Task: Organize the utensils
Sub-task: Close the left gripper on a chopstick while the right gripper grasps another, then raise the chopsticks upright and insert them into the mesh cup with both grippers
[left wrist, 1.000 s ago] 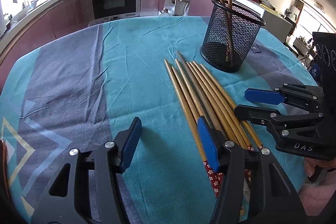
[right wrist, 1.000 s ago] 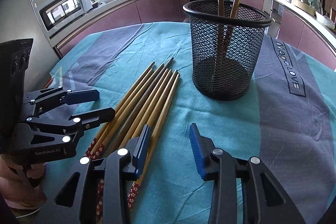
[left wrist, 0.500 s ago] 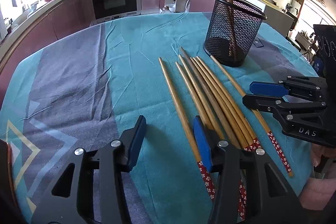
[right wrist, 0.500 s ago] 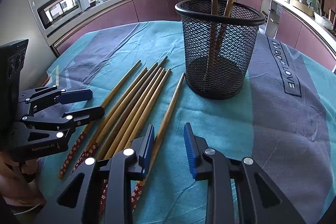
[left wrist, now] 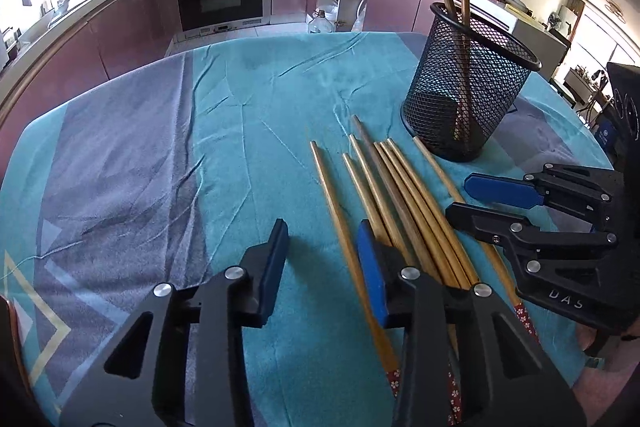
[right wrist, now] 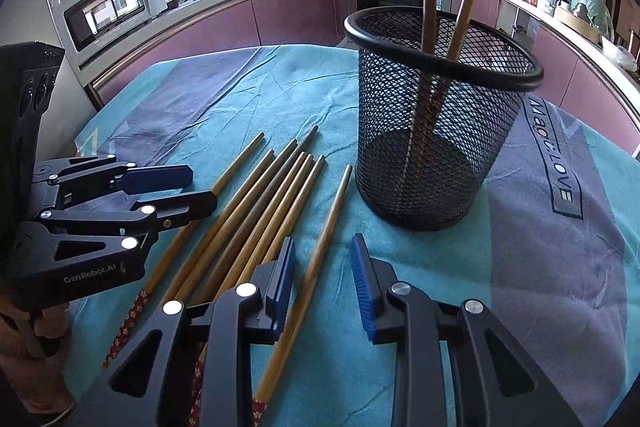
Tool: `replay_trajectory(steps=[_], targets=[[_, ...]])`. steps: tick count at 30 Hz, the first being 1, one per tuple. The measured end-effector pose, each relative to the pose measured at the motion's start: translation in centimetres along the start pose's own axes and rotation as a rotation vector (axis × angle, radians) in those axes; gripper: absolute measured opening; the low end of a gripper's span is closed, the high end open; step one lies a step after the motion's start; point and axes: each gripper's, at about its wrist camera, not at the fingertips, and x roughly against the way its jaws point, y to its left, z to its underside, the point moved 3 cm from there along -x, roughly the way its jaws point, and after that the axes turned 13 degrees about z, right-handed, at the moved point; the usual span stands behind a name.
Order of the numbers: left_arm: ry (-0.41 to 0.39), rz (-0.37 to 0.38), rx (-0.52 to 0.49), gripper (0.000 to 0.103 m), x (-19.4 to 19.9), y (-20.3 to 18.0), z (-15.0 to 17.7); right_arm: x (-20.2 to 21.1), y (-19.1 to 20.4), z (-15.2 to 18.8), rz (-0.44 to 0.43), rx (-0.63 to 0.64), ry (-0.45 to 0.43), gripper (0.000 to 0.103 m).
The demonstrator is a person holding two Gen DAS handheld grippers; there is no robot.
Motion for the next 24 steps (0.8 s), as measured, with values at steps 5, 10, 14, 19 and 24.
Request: replay_trajectory(steps=[5,10,14,19,24], targets=[[-0.008,0.001,0.022,0.025,-0.3,0.2,-0.5,-0.4,0.0,-0.5,0.009,-0.002,-0.002,0.018],[-0.015,0.006,0.046,0.011,-0.5,0.2,-0.4,-0.5,-0.5,-0.6,-0.012,-0.026,0.005,0.007],[-0.023,0.021,0.065,0.008,-0.5,-0.1,-0.1,-0.3,-0.8,-0.5,-0.03,-0.037,0.006,0.005],[-0.029,0.04,0.072,0.007,-0.1,-0.4,0.2,0.6,-1.5,-0.2,-0.06,-0.057,-0.005,0.004],[-0.055,0.062,0.059,0.007,1.4,-0.8,0.1,2.1,-2.0,-0.2,-0.103,-0.075,-0.033,0.004]])
